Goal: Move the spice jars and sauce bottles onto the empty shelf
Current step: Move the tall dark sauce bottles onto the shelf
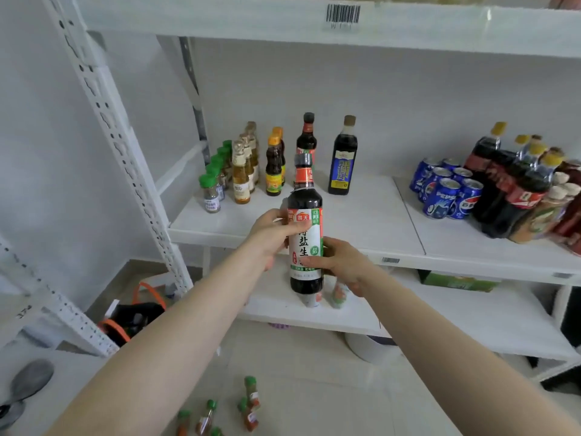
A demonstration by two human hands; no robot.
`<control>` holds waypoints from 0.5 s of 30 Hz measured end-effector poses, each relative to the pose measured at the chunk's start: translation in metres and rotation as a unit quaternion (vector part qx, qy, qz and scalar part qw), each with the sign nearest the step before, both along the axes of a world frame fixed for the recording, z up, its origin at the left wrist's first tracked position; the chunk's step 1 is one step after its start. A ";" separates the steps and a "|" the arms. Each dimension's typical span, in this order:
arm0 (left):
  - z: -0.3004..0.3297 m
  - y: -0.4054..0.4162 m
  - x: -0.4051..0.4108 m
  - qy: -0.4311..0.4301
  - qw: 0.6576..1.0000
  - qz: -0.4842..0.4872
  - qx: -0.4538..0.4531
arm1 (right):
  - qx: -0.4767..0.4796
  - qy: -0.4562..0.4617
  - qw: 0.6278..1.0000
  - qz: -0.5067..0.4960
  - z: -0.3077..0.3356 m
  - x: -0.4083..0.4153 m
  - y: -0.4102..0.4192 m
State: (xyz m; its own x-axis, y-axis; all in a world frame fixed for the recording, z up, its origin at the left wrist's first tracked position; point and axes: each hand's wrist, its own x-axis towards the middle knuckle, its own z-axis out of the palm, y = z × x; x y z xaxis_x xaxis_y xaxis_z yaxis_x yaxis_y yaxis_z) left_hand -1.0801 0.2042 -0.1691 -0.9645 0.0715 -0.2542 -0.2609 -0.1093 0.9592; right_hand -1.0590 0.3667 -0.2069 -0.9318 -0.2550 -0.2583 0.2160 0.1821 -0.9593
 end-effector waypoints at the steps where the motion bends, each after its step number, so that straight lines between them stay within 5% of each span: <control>1: 0.000 0.004 -0.011 0.001 1.000 0.004 0.000 | 0.008 0.006 1.000 0.004 0.001 -0.013 0.003; 15: -0.011 0.021 -0.188 0.079 0.996 -0.003 -0.051 | 0.027 0.074 0.997 -0.024 -0.011 -0.198 0.009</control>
State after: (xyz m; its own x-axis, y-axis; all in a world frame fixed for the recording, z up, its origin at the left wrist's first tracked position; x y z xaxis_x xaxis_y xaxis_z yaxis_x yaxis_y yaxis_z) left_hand -1.2680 0.2249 -0.1804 -0.9926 0.0584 -0.1060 -0.1066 -0.0079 0.9943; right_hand -1.2567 0.3754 -0.2174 -0.9713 -0.1994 -0.1297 0.0827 0.2279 -0.9702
